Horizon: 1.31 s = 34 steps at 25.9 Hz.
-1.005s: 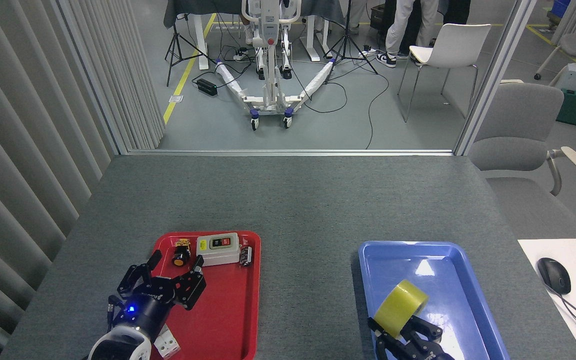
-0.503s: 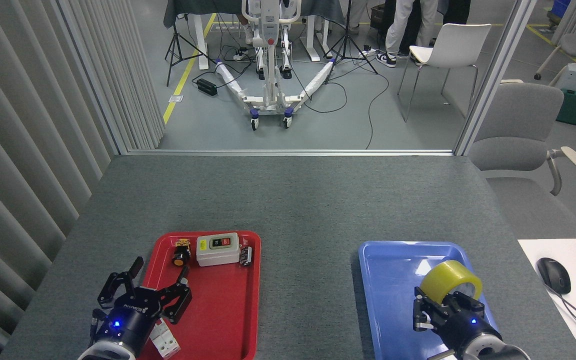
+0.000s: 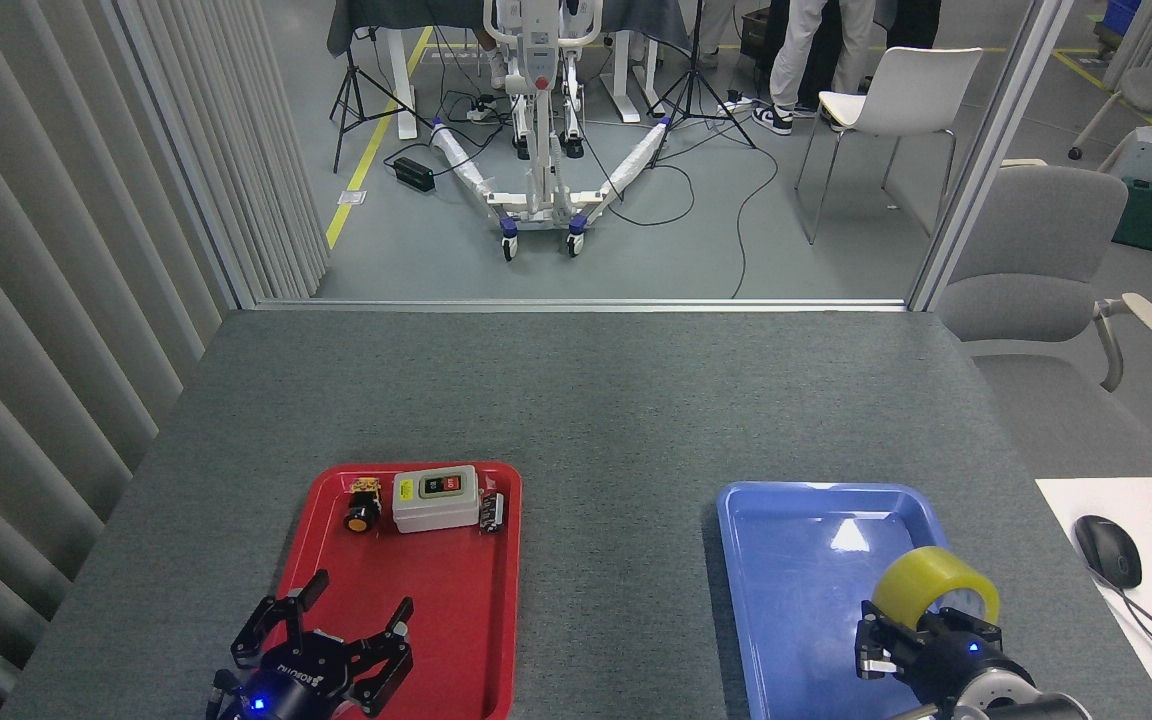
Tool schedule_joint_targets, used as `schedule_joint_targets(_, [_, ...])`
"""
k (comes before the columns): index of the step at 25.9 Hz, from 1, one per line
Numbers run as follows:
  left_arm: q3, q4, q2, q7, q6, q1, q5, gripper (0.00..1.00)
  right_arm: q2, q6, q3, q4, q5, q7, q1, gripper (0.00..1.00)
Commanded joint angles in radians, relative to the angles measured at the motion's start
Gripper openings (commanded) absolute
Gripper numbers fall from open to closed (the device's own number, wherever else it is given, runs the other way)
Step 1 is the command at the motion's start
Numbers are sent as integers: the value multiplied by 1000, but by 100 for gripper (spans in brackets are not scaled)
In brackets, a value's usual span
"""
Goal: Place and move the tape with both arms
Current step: 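Lower the tape roll into the blue tray with the right gripper and release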
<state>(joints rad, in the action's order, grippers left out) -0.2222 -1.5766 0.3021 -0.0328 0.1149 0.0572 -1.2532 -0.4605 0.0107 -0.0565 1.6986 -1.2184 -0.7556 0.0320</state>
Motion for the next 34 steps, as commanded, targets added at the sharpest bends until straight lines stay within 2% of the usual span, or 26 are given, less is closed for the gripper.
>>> schedule_joint_targets(1, [-2,-6,5,-29,2,9,-2,99,-10,0,0,1,33,-154,2,0])
schedule_joint_targets(3, [0,-6,9,-50,2,10,-2,99,-10,-3,0,-2,53,-217,-7,0])
schedule_joint_targets(9, [9,-11,-5,-145,5,12,-3,99,-9,-32,0,-39,77,-235,-60,0])
schedule_joint_targets(13, [38,-13,-15,-141,6,10,-3,99,-7,-37,-17,-51,112,-275,-113,0])
schedule_joint_targets(18, [38,-11,11,-139,5,19,-2,99,5,-75,-32,-63,112,-314,-136,0])
schedule_joint_targets(23, [38,-8,18,-139,3,18,5,99,26,-176,-66,-82,114,-381,-167,1])
schedule_joint_targets(30, [34,-5,49,-139,3,19,14,99,23,-193,-68,-129,115,-392,-210,6])
schedule_joint_targets(34, [34,-2,43,-139,3,19,14,99,13,-230,-68,-131,154,-490,-238,12])
